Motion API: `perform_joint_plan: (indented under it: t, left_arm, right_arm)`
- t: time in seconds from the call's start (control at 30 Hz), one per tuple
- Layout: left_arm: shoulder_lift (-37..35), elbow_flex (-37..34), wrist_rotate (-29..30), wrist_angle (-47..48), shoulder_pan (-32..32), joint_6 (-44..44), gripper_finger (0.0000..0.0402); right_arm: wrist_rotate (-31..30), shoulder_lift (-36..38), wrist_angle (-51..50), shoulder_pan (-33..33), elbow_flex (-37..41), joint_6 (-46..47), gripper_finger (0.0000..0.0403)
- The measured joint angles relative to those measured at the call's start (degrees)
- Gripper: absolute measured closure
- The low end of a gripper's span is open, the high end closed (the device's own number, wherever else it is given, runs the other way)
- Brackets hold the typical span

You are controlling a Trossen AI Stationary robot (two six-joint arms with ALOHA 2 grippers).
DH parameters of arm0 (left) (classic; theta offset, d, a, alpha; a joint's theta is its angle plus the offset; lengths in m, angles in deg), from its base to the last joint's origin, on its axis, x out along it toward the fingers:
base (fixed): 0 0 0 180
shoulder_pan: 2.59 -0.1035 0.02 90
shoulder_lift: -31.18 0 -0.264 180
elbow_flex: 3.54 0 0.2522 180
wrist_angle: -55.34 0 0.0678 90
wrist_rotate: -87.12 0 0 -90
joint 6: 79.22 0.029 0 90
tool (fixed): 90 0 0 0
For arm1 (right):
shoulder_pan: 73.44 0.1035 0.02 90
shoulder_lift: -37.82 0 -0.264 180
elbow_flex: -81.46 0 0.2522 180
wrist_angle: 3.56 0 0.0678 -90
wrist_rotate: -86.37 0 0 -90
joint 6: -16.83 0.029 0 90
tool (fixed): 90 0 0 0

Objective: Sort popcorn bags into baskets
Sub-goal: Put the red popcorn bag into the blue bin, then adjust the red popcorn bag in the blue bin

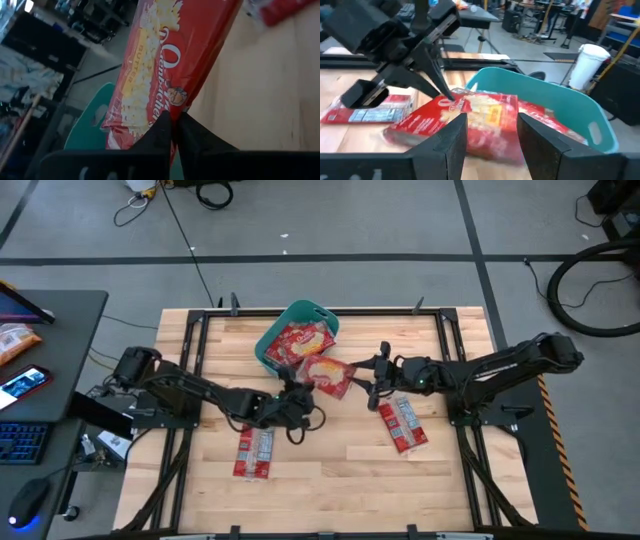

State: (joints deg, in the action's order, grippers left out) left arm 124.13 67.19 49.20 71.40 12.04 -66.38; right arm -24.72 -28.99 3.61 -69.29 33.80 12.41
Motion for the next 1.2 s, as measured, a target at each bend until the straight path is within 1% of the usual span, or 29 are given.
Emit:
perform_joint_plan:
  t: [0.1,0.2,0.27,0.33,0.4,0.5,0.63,0.73,0.93,1.0,1.03,1.1,1.2]
  left_arm:
    - [0.0,3.44,0.06,3.66,-1.81,-3.0,0.0384]
    - [0.0,7.24,-0.6,9.92,-4.84,-9.21,0.0384]
    - [-0.02,9.19,-3.3,14.35,-7.69,-14.35,0.0384]
    - [-0.07,9.71,-6.7,17.07,-10.57,-17.98,0.0385]
    - [-0.07,9.69,-9.19,19.82,-13.27,-20.31,0.0385]
    - [-0.07,9.69,-10.28,23.7,-16.88,-23.44,0.0385]
    - [-0.07,9.69,-15.95,26.5,-22.16,-27.24,0.0383]
    - [0.31,9.69,-17.17,25.98,-24.81,-27.34,0.0357]
    - [0.42,9.69,-17.37,25.18,-28.15,-27.38,0.0257]
    - [0.42,9.69,-18.41,22.72,-28.16,-26.18,0.0229]
    - [0.42,9.69,-20.57,20.64,-27.87,-23.49,0.0218]
    - [0.93,9.69,-26.71,15.83,-26.98,-16.61,0.0205]
    - [3.29,9.7,-33.51,9.99,-26.23,-7.02,0.0203]
  right_arm:
    - [-0.43,1.64,-1.71,0.0,0.0,0.39,0.0226]
    - [-0.41,2.17,-3.06,0.13,0.0,0.87,0.0226]
    - [-0.25,2.17,-3.46,0.15,0.0,1.08,0.0226]
    - [-0.19,2.17,-4.36,0.17,0.0,1.0,0.0226]
    - [-0.4,2.27,-5.51,0.17,0.0,1.03,0.0226]
    - [-0.75,2.85,-6.92,0.17,0.0,1.22,0.0226]
    - [-0.72,3.26,-7.05,0.17,0.0,1.22,0.0226]
    - [-0.47,3.26,-6.92,0.18,0.0,1.02,0.0226]
    - [-0.36,3.26,-6.47,0.19,0.0,1.0,0.0226]
    - [-0.27,3.26,-6.44,0.17,0.0,1.21,0.0226]
    - [-0.2,3.26,-6.39,0.17,0.0,1.22,0.0226]
    - [0.23,3.26,-6.27,0.18,0.0,1.22,0.0226]
    - [0.58,3.26,-5.99,0.17,0.0,1.22,0.0226]
